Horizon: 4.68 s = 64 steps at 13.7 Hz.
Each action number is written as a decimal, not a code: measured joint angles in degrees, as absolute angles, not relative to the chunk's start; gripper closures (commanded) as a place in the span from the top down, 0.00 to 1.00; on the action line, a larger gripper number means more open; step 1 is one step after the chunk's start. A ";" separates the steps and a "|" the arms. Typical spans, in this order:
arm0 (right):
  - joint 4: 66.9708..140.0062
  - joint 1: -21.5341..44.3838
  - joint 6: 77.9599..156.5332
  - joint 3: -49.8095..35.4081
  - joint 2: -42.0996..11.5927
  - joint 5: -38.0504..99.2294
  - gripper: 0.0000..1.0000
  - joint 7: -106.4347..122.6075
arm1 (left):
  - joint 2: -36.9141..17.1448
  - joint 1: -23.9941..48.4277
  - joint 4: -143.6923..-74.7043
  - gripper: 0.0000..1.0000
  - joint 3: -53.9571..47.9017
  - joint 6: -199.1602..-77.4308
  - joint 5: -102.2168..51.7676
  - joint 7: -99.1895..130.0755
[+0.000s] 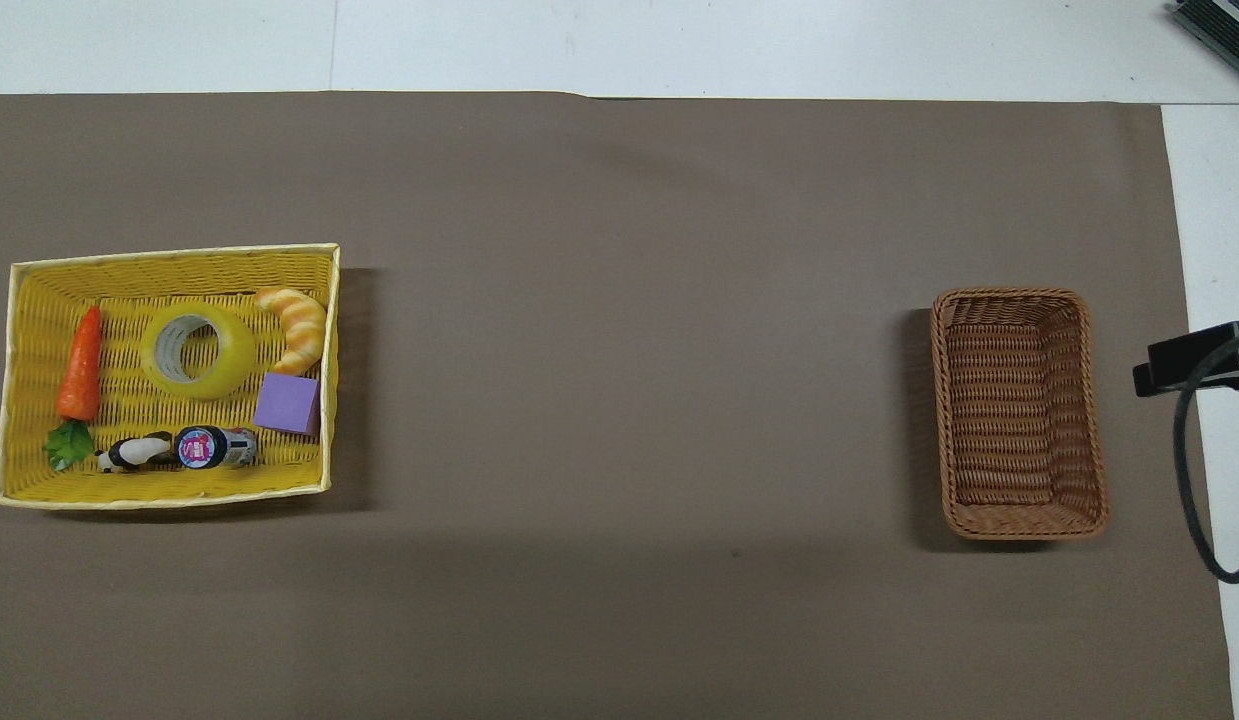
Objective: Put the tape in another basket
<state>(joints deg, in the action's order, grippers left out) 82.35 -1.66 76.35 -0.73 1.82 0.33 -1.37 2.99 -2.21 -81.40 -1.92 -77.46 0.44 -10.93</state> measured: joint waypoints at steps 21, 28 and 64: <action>82.35 -1.66 76.35 -0.73 1.82 0.33 1.00 -1.37 | 3.02 -2.20 -81.41 1.00 -1.86 -77.52 0.44 -10.83; 82.35 -1.66 76.35 -0.73 1.82 0.33 1.00 -1.37 | 3.24 -2.68 -84.86 1.00 -1.61 -84.27 0.46 -10.97; 82.35 -1.70 76.36 -0.60 1.82 0.33 1.00 -1.37 | -13.59 -10.57 -113.60 0.00 -1.64 -131.48 -2.21 -17.73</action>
